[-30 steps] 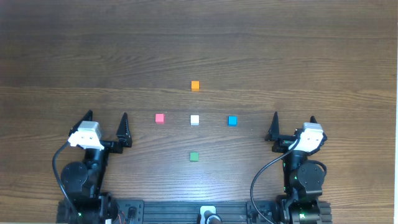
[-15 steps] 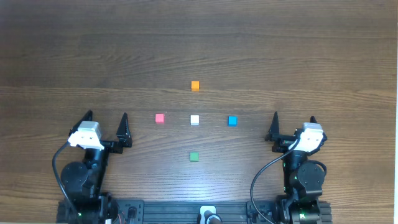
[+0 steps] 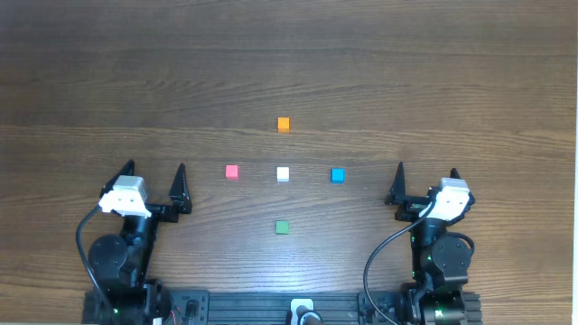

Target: Stack Cubes

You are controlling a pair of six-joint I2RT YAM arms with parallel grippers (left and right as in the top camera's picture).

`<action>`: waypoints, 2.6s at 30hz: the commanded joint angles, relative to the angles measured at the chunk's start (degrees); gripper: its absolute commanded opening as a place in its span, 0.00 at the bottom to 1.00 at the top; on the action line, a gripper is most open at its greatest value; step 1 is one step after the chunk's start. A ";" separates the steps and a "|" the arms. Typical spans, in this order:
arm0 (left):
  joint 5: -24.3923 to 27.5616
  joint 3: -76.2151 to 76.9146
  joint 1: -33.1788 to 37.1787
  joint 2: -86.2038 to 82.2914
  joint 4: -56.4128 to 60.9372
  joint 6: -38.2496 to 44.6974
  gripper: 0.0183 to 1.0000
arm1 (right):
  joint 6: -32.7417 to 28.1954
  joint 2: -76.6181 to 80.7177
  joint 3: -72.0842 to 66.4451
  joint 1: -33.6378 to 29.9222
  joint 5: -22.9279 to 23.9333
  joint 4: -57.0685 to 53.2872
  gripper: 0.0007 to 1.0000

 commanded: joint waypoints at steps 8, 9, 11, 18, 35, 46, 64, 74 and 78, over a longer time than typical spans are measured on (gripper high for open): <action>0.33 -0.26 -0.24 -0.24 0.22 0.81 1.00 | -0.28 -0.52 -0.61 -0.52 -0.28 0.31 0.99; 0.61 -0.26 -0.28 -0.24 0.09 0.76 1.00 | -0.28 -0.52 -0.61 -0.52 -0.28 0.31 0.99; 0.94 -0.13 -0.63 0.44 0.15 -0.59 1.00 | -0.28 -0.52 -0.61 -0.52 -0.28 0.31 0.99; 5.14 13.77 -5.22 17.64 -5.29 -3.74 1.00 | -0.28 -0.52 -0.61 -0.52 -0.28 0.31 0.99; -6.34 51.17 -23.17 67.30 -33.94 -13.77 1.00 | -0.28 -0.52 -0.61 -0.52 -0.28 0.31 0.99; -10.47 51.47 -28.52 84.35 -29.77 -19.21 1.00 | -0.28 -0.52 -0.61 -0.52 -0.28 0.31 0.99; -10.49 52.74 -28.55 95.89 -30.71 -20.72 1.00 | -0.28 -0.52 -0.61 -0.52 -0.28 0.31 0.99; -14.45 52.76 -30.99 96.74 -30.60 -20.65 0.86 | -0.28 -0.52 -0.61 -0.52 -0.28 0.31 0.99; -15.74 52.76 -31.91 96.80 -30.58 -20.65 0.84 | -0.28 -0.52 -0.61 -0.52 -0.28 0.31 0.99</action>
